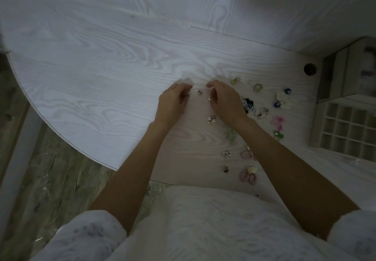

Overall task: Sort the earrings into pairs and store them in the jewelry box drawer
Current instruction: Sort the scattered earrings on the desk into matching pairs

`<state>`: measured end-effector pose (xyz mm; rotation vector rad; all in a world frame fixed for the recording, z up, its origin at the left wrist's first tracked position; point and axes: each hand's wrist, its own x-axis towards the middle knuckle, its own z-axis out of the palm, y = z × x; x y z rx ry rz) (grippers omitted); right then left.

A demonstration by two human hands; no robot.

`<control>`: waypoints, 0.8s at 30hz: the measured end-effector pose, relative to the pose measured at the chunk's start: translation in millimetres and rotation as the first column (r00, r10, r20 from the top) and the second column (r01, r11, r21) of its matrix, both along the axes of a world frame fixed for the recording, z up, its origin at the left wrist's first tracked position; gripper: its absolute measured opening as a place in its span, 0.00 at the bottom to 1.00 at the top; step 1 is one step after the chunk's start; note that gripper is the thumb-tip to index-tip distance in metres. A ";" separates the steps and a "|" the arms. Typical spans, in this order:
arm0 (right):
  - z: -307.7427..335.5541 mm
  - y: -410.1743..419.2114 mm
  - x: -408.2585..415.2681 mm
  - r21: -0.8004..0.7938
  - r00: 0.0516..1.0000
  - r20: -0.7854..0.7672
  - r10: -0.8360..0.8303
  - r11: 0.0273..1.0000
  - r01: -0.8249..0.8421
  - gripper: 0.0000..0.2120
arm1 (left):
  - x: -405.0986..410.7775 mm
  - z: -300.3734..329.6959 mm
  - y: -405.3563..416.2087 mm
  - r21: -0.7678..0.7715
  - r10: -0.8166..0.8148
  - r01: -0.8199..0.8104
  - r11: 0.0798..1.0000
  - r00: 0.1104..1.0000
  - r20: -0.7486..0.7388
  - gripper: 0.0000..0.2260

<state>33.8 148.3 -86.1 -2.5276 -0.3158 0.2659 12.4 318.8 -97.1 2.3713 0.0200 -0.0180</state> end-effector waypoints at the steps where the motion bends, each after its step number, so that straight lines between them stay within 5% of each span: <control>1: 0.4 -0.6 -0.4 0.002 1.000 0.001 -0.004 1.000 0.004 0.15 | 0.4 0.0 0.2 0.003 0.002 -0.002 1.000 1.000 -0.002 0.12; 9: 1.5 -3.7 -0.5 -0.031 1.000 0.009 0.010 0.999 -0.010 0.05 | 2.0 2.0 7.1 -0.022 0.055 -0.056 0.998 0.998 -0.038 0.05; 24: 3.7 -3.1 4.8 -0.033 1.000 0.005 -0.025 0.999 0.025 0.07 | -1.1 2.4 15.3 0.079 -0.025 0.020 0.997 0.998 0.066 0.07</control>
